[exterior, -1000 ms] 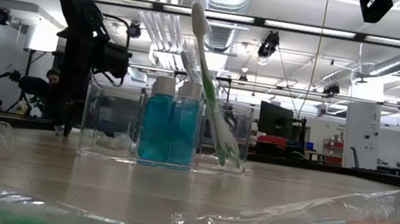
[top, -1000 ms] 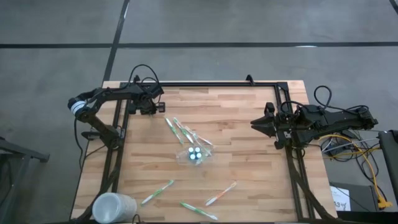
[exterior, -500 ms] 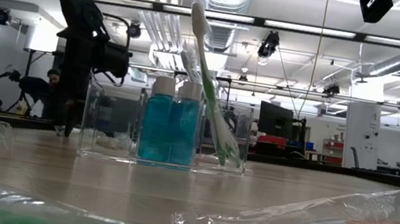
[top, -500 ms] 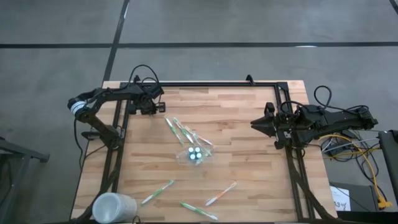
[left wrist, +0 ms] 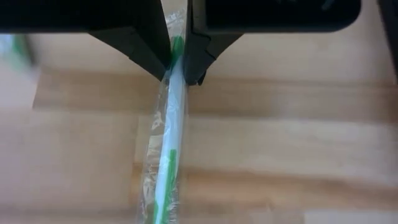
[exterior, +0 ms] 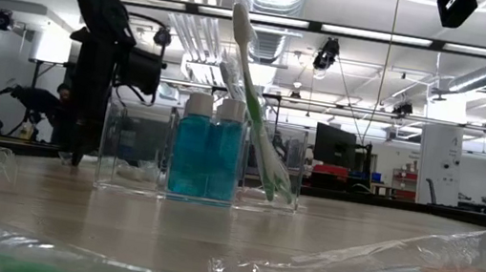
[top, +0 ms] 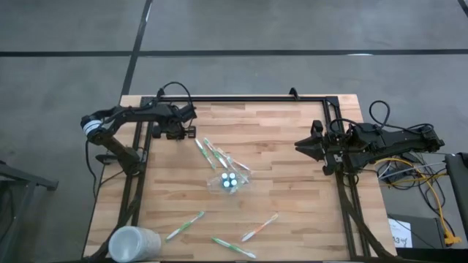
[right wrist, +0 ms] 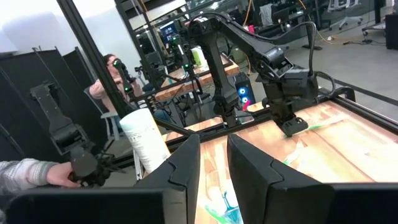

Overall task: Pick & Place toothbrushing station
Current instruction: Move the green toothbrush on the table

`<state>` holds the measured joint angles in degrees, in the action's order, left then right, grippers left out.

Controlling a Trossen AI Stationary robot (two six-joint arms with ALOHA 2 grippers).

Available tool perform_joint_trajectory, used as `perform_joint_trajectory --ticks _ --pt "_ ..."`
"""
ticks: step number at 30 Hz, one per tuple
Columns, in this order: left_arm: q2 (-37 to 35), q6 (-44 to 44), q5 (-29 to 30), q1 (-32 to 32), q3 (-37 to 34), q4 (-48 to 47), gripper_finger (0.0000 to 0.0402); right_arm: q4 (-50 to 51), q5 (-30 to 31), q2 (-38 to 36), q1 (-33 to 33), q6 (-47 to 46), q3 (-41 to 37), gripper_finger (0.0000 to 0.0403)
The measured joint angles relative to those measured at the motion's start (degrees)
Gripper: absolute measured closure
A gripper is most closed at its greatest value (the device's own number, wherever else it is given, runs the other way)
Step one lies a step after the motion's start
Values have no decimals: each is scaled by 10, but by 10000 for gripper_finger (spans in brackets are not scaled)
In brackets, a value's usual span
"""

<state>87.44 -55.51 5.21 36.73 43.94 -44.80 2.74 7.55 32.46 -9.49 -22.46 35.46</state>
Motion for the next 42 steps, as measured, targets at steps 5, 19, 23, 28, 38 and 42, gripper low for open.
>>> perform_joint_trajectory --ticks 5,19,23,28,38,42 --pt "-6 -17 -25 -38 -1 -30 364 0 0 0 0 0 0 335" --pt "-53 -46 -79 -172 -3 -53 364 0 0 0 0 0 0 321" --pt "-60 -52 -78 -228 -3 -68 364 0 0 0 0 0 0 324" --pt "-61 -68 -77 -310 -2 -83 364 0 0 0 0 0 0 332" --pt "-62 -168 -113 -496 -2 -98 364 0 0 0 0 0 0 327" --pt "-62 -224 -124 -554 -2 -73 364 0 0 0 0 0 0 322"
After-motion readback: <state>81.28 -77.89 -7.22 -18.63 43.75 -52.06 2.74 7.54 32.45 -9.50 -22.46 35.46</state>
